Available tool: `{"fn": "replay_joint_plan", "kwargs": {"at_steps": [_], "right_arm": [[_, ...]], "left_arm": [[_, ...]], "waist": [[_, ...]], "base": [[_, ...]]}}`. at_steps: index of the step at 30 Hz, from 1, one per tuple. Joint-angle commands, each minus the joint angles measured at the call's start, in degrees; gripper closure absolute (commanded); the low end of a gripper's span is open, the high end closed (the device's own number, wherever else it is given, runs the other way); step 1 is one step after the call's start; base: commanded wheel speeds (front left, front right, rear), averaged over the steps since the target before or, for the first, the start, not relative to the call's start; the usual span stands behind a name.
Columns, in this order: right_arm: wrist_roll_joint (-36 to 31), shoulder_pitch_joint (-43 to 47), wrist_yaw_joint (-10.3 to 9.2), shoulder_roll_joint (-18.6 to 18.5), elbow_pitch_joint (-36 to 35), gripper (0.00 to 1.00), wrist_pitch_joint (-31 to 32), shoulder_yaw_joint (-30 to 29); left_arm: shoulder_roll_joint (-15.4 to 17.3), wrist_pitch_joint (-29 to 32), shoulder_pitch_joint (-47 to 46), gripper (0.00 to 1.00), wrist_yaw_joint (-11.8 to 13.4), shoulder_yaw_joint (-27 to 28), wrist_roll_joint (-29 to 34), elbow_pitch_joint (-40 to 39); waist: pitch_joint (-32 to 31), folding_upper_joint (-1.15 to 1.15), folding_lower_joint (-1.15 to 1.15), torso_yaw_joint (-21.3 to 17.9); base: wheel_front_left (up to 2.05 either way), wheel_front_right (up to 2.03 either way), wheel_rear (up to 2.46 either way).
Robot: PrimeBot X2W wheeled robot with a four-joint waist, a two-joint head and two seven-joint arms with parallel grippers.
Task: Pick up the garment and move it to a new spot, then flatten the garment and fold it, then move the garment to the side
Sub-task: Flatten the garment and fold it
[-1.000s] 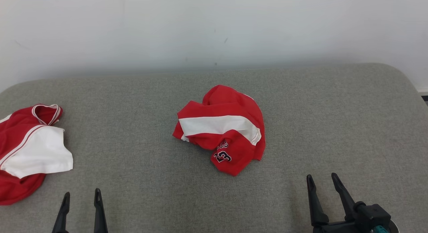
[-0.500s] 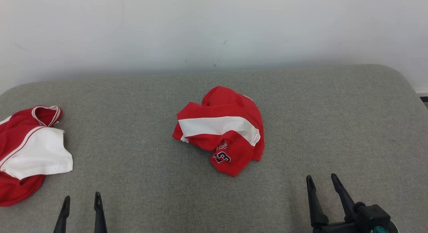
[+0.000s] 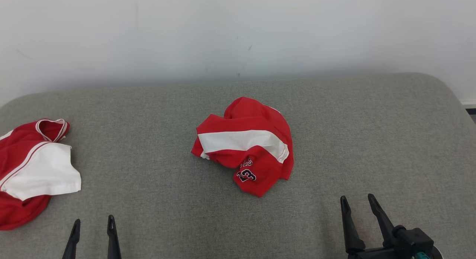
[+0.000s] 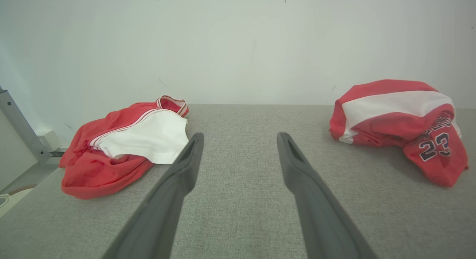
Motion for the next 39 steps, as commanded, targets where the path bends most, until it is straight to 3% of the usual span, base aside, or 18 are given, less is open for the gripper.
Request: {"fn": "replay_joint_plan", "kwargs": {"at_steps": [1, 11, 21, 31, 39], "right_arm": [[-0.6, 0.7, 0.19, -0.1, -0.1, 0.00, 0.0, 0.0], [0.0, -0.9, 0.19, -0.1, -0.6, 0.00, 0.0, 0.7], [0.3, -11.9, 0.19, -0.1, 1.1, 0.00, 0.0, 3.4], [1.5, -25.0, 0.20, -0.1, 19.3, 0.00, 0.0, 3.2], [4.2, -29.7, 0.20, -0.1, 27.8, 0.00, 0.0, 0.9]], "left_arm": [[-0.1, -0.2, 0.9, 0.00, 0.2, 0.1, 0.6, 0.0], [-0.1, -0.2, -0.3, 0.00, 0.2, 0.5, 0.9, 0.3], [-0.1, -0.2, -2.4, 0.00, 0.6, -0.1, 0.7, 0.3], [0.0, -0.2, -5.6, 0.00, -0.2, -1.9, 1.1, 1.5], [-0.1, -0.2, -8.3, 0.00, -1.3, -2.8, 0.7, 3.0]], "waist": [[0.0, 0.00, 0.00, 0.0], [0.8, 0.00, 0.00, 0.5], [3.1, 0.00, 0.00, 2.0], [6.4, 0.00, 0.00, 5.2], [8.4, 0.00, 0.00, 7.9]], "base": [[0.00, 0.00, 0.00], [0.00, 0.00, 0.00], [0.00, 0.00, 0.00], [0.00, 0.00, 0.00], [0.00, 0.00, 0.00]]}}
